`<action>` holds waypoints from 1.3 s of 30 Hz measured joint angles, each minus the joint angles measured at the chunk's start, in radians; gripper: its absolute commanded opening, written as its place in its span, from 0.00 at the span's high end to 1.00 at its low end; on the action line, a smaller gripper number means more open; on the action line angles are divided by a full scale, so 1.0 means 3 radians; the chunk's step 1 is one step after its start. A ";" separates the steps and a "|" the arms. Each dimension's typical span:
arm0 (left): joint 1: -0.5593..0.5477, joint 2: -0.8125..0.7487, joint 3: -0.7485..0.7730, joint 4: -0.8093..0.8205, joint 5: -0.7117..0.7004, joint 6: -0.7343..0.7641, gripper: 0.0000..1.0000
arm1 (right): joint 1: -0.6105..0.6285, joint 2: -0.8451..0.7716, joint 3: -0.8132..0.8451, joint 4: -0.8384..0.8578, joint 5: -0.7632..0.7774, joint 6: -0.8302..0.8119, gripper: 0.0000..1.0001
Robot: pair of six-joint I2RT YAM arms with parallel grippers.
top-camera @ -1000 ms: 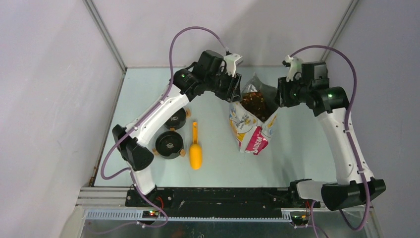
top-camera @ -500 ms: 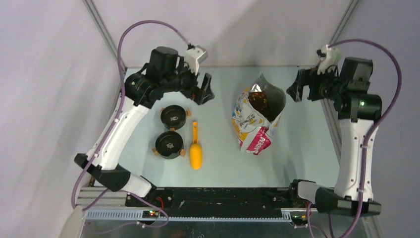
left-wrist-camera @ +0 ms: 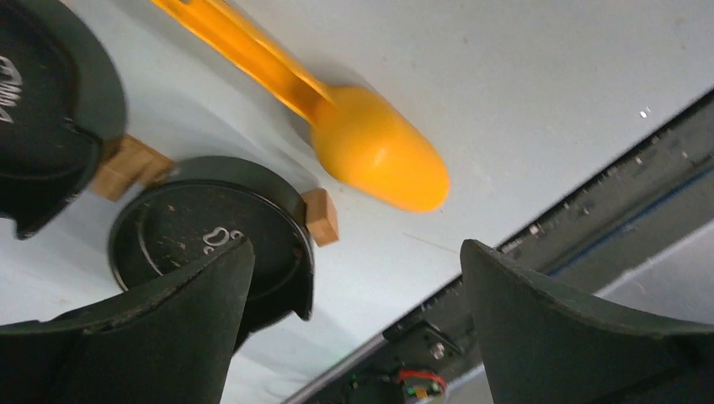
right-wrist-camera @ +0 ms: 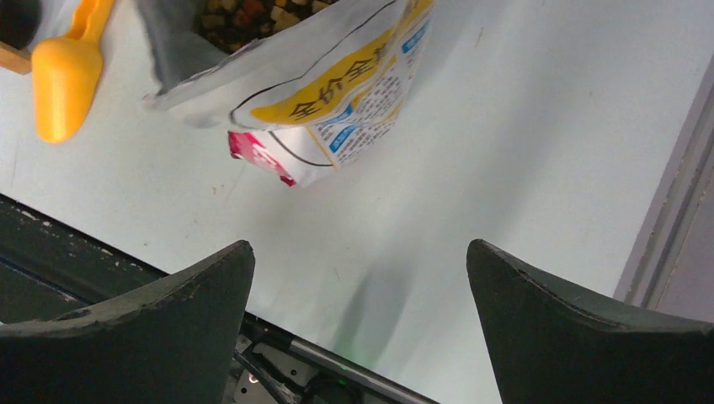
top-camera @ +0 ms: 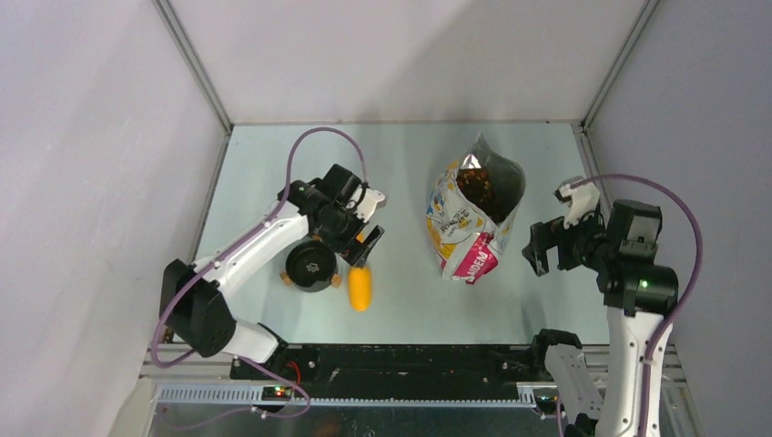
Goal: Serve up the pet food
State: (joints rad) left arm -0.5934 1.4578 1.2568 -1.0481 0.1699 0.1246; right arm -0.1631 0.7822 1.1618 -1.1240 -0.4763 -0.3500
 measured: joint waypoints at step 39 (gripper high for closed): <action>0.0153 0.1099 -0.0206 0.1403 -0.1025 -0.1731 0.29 | -0.0210 -0.0711 -0.0010 0.0109 -0.0189 0.0235 0.04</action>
State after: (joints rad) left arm -0.5476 1.7874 1.1950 -0.6273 -0.1375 -0.3946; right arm -0.2260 0.5690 1.1587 -1.0912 -0.5331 -0.2794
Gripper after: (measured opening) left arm 0.737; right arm 0.968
